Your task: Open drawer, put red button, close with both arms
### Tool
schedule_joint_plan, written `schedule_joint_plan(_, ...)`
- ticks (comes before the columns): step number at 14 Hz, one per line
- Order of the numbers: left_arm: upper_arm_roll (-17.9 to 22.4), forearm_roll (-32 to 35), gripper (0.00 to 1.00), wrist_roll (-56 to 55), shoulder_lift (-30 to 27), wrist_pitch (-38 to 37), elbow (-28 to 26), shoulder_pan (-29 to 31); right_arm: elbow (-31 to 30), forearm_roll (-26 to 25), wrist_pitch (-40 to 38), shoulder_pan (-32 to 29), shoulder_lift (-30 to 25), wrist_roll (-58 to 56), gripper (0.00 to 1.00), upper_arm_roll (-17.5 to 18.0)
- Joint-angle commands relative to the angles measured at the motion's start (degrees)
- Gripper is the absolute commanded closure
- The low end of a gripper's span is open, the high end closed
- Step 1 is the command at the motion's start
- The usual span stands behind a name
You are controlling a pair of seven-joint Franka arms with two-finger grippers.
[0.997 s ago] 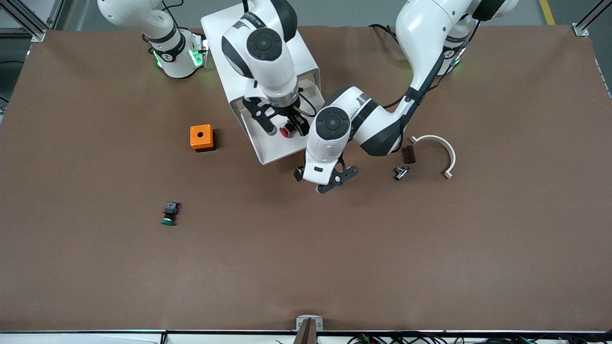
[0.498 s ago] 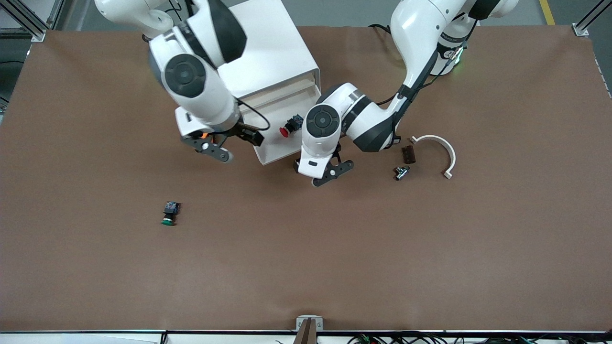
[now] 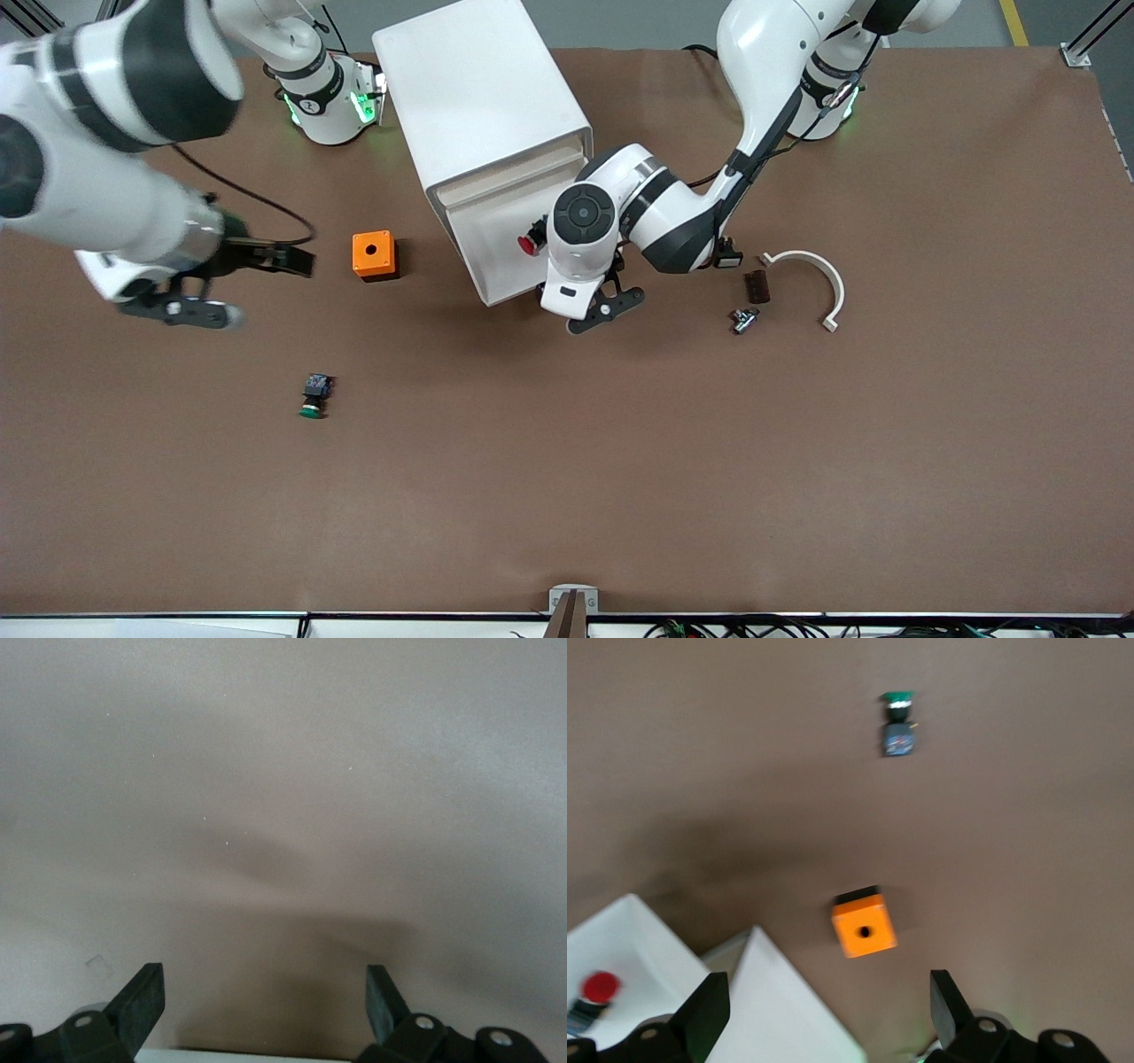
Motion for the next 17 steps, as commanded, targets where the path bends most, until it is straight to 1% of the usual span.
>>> schedule_joint_plan(1,-0.5,0.8,0.00,-0.4,-1.1,-0.8,-0.6,-0.8,2.2,-2.9,-3.5,-5.7,-0.5,-9.8,0.00,1.3)
schedule_joint_plan(4,-1.0,0.6,0.00,-0.4,-1.1,-0.8,-0.6,-2.1,3.9,-2.8,-4.9,-10.6,-0.4,-15.6,0.00,1.4)
schedule_joint_plan(8,-1.2,0.5,0.00,-0.4,-0.9,-0.8,-0.6,-4.3,3.9,-3.3,-4.8,-11.6,0.0,-16.6,0.00,1.4)
schedule_joint_plan(10,-1.2,0.5,0.00,-0.4,-0.9,-0.8,-0.6,-5.3,4.0,-4.8,-4.8,-11.9,0.1,-16.9,0.00,1.5)
schedule_joint_plan(13,-1.3,0.4,0.00,-0.4,-0.8,-0.8,-0.6,-7.2,5.6,-5.1,-4.8,-12.5,0.5,-19.1,0.00,1.4)
schedule_joint_plan(17,-1.3,-3.0,0.00,-0.3,-0.6,-0.8,-0.6,-9.3,6.0,-5.0,-4.8,-14.2,0.5,-22.0,0.00,1.5)
